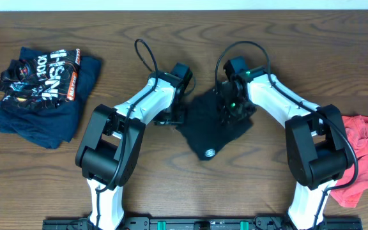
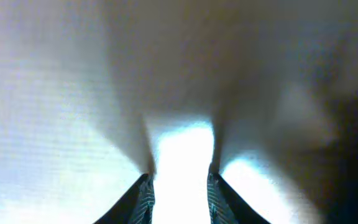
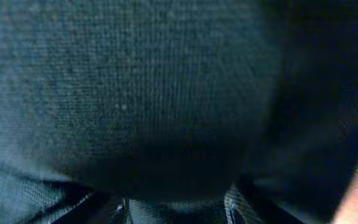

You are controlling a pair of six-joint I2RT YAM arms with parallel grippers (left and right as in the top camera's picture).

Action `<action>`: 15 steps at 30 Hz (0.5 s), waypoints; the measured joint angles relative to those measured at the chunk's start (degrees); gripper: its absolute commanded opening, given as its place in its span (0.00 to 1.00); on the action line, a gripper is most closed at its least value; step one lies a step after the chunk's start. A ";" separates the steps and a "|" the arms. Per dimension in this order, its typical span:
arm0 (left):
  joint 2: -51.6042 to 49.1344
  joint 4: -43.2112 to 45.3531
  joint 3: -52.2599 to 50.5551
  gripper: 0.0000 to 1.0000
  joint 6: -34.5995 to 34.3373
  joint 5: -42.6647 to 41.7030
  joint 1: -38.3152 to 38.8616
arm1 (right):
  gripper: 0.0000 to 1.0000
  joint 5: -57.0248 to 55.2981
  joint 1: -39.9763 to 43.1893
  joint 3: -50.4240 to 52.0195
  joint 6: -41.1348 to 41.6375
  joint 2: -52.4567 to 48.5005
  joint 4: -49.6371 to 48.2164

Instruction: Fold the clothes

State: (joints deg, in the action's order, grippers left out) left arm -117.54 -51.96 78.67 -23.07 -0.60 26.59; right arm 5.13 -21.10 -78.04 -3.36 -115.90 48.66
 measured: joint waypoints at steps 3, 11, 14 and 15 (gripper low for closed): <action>0.00 -0.70 -0.07 0.30 -2.36 -0.02 0.09 | 0.54 -6.23 0.61 -1.75 0.07 -0.79 -0.92; 4.79 4.07 -1.31 0.56 -2.40 1.36 0.09 | 0.57 -15.72 1.20 -9.14 0.35 -1.95 3.10; 10.32 9.97 -1.27 0.61 -0.63 1.07 0.09 | 0.62 -16.52 1.20 -10.27 1.49 0.02 3.52; 12.37 12.07 -1.20 0.62 0.52 0.46 0.09 | 0.63 -16.41 1.20 -10.32 1.79 1.27 3.87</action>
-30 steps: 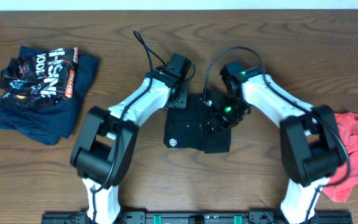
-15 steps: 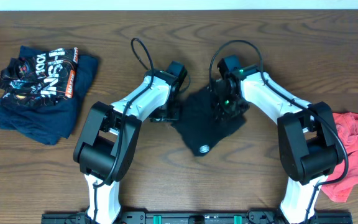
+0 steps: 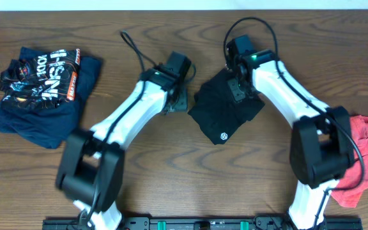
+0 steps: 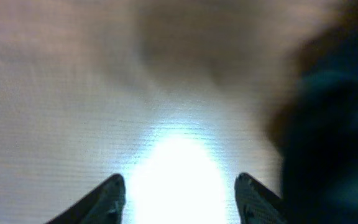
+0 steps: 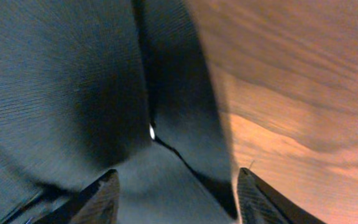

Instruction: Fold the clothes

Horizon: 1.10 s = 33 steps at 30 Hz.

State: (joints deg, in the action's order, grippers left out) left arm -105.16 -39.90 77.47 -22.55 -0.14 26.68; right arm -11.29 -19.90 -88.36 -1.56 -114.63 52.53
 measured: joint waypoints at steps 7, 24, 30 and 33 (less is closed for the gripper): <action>2.21 4.00 0.24 0.61 6.12 -7.98 0.00 | 0.66 6.84 0.00 -1.01 1.14 7.80 7.41; -8.90 6.78 0.22 0.53 23.71 -18.67 1.73 | 0.62 21.05 0.00 9.73 3.52 8.13 5.14; -12.22 6.71 0.35 0.14 19.47 -14.80 1.62 | 0.62 20.44 0.00 9.79 4.28 8.13 5.35; -12.22 4.26 0.96 0.10 13.66 -14.10 2.03 | 0.62 19.04 0.39 9.79 4.85 8.13 5.55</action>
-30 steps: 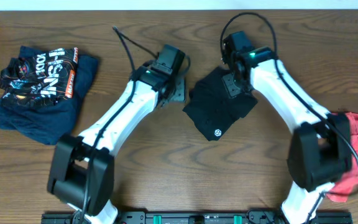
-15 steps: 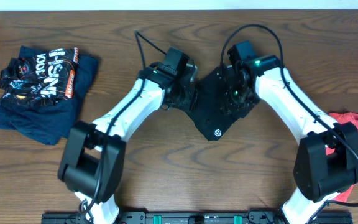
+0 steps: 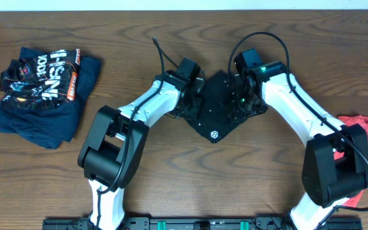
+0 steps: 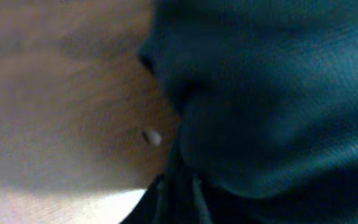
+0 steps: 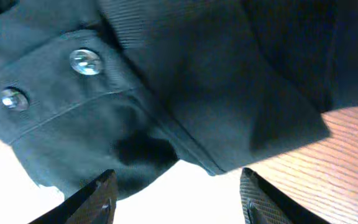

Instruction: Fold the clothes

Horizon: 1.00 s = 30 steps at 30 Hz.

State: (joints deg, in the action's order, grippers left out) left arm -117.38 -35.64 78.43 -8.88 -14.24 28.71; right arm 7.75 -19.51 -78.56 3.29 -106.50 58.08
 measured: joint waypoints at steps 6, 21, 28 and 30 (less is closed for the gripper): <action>0.00 -6.78 0.44 0.13 -10.73 -0.44 1.88 | 0.63 -1.84 2.82 0.00 0.44 0.00 -0.13; 5.25 -22.84 -1.20 0.65 -21.57 8.74 5.31 | 0.62 3.54 7.10 0.02 -4.66 0.00 1.84; 14.84 -22.16 -1.20 0.47 -22.84 13.81 5.03 | 0.45 15.69 7.28 0.07 -9.57 0.00 5.05; 15.89 -20.72 -1.20 0.42 -22.51 14.38 4.98 | 0.24 21.75 7.28 0.11 -12.33 0.00 6.88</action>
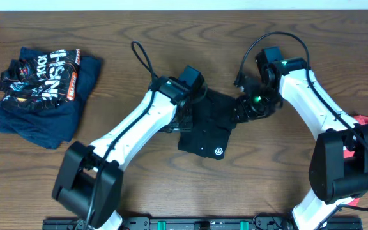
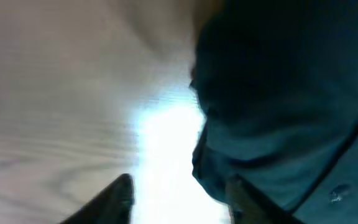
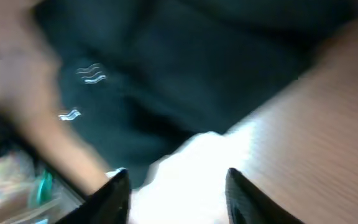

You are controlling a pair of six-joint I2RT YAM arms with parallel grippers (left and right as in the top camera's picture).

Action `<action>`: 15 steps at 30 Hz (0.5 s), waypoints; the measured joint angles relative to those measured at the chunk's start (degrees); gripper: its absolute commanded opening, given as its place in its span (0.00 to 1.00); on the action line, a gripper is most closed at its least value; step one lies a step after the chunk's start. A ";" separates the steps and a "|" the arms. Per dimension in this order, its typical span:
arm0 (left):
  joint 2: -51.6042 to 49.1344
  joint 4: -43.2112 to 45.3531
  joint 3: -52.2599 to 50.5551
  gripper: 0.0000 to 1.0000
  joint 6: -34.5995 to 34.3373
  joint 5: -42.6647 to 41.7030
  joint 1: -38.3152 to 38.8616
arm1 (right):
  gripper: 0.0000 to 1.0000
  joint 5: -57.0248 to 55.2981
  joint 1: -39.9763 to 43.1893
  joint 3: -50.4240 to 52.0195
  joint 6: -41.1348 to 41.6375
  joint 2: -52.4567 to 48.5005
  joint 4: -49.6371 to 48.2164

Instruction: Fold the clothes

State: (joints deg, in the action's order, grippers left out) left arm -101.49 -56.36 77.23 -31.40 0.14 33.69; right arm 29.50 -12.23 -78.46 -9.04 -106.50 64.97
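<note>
A black garment [image 1: 206, 128] lies folded into a compact shape at the table's middle, a small white logo [image 1: 217, 151] on its near corner. My left gripper [image 1: 181, 121] is down at its left edge. In the left wrist view it [image 2: 178, 200] stands open over glaring table, the dark cloth [image 2: 284, 118] against its right finger. My right gripper [image 1: 243, 110] sits at the garment's right edge. The right wrist view shows it [image 3: 178, 190] open over bare wood, with the black fabric [image 3: 166, 68] just beyond the fingertips.
A folded pile of dark blue clothes topped by a printed shirt [image 1: 40, 86] lies at the far left. A red garment is bunched at the right edge, partly behind my right arm. Brown wooden table [image 1: 267, 185] all round.
My left gripper was shut on the garment's left edge and is now open beside it. The right gripper has moved from over the cloth to its right edge. The garment lies nearer the front.
First both grippers were pressed low at the black garment, the right one buried in cloth. Then both stood open and the garment lay further back. Later the left was shut on its left edge. Now both are open at its sides and it lies compact.
</note>
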 measured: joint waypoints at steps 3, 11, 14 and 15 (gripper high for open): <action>0.24 3.67 -0.02 0.40 1.97 -1.66 0.00 | 0.09 8.70 0.00 0.24 -3.43 0.00 1.46; 0.24 9.97 -0.07 0.37 8.02 -9.01 -0.17 | 0.08 22.03 0.00 5.88 -6.62 0.00 -3.52; 0.24 11.06 -0.26 0.37 9.31 -10.97 -0.22 | 0.08 24.72 -0.20 10.19 -7.17 0.00 -7.21; 0.24 11.76 -0.68 0.37 9.49 -11.45 -0.22 | 0.08 25.18 -0.37 11.72 -7.26 0.00 -8.44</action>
State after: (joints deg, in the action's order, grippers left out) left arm -101.25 -44.60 76.55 -21.91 -11.31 33.47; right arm 54.68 -12.60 -66.74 -16.29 -106.50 56.53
